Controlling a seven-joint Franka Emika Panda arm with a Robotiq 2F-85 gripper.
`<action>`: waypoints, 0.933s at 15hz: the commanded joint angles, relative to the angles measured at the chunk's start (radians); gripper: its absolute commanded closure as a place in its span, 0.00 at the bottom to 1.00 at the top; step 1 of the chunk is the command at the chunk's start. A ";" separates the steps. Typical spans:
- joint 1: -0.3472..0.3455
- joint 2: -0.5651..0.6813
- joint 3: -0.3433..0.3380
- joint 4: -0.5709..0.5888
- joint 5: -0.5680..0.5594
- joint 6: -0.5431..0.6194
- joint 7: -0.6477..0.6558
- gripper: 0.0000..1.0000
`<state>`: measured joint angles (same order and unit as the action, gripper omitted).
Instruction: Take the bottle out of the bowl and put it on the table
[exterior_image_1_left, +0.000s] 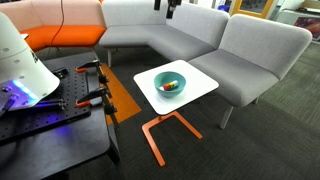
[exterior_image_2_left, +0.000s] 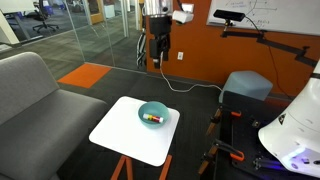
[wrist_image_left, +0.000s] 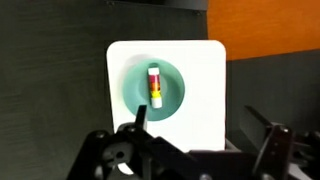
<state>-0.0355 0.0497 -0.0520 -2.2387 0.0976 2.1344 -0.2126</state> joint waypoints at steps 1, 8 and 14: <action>-0.033 0.192 -0.003 0.043 0.048 0.138 -0.093 0.00; -0.058 0.608 0.004 0.264 -0.051 0.235 -0.023 0.00; -0.061 0.676 0.023 0.320 -0.078 0.259 -0.026 0.00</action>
<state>-0.0778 0.7252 -0.0480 -1.9212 0.0390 2.3949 -0.2516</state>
